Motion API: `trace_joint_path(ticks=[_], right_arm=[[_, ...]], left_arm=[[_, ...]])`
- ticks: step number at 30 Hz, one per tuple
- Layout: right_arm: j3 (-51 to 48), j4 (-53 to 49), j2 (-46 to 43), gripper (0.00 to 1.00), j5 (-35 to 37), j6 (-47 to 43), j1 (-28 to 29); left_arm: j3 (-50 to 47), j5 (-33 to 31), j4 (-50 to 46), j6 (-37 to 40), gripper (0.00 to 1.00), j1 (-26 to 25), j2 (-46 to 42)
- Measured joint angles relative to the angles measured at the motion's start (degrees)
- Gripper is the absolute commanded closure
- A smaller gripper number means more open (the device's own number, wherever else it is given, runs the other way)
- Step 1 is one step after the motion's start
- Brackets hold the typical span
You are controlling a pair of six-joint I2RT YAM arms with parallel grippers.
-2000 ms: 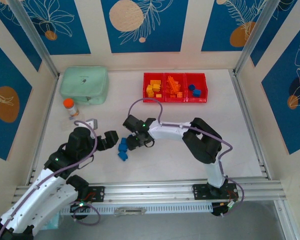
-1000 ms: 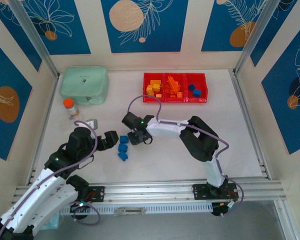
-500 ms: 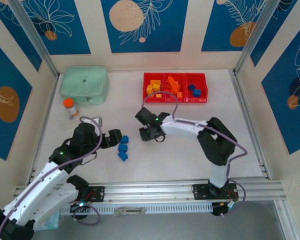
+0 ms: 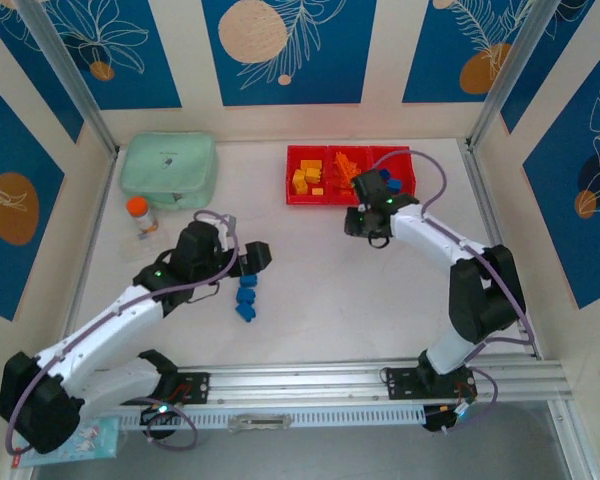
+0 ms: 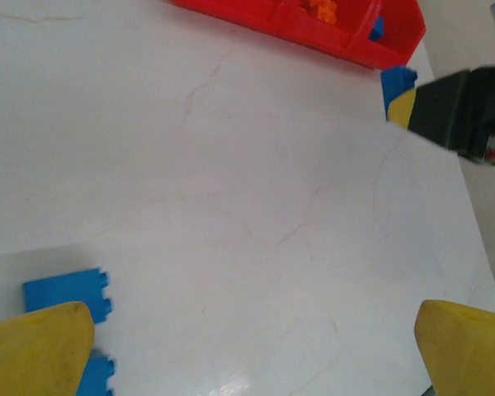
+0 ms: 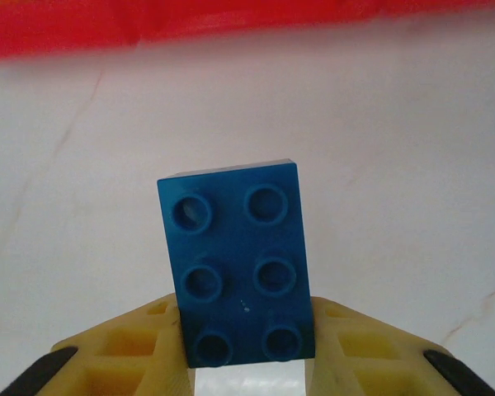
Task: Sort the legos into containers by color
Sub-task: Place the lego in the container.
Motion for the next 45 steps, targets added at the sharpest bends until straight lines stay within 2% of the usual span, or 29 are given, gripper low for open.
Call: trace_joint_path(ticks=[9,19,23,27,36,45], right_arm=[[16.2,0.6,10.1,0.68,1.5,-1.3,-10.6],[36.1,-2.3,28.0,0.66,3.5,-4.0,-15.7],[43.1,-4.8,33.5,0.58,3.7,-5.0,-16.5],[48.3,-6.7,37.3,0.46,3.9,-6.4,-16.7],[47.5,-8.2,36.2,0.36,4.0,-6.9,-15.6],[29.6,-6.1,20.0,0.33,3.6,-6.0,-9.2]], left_arm=[[5.3,1.4,8.1,0.0,0.01,-2.5,12.0],[13.0,3.3,10.8,1.1,0.01,-2.6,21.5],[14.2,3.5,11.3,1.5,0.01,-2.6,23.0],[15.1,3.6,11.3,2.2,0.01,-2.6,24.2],[15.4,3.5,11.2,2.6,0.01,-2.6,23.9],[12.3,2.5,9.9,2.6,0.01,-2.5,15.7]])
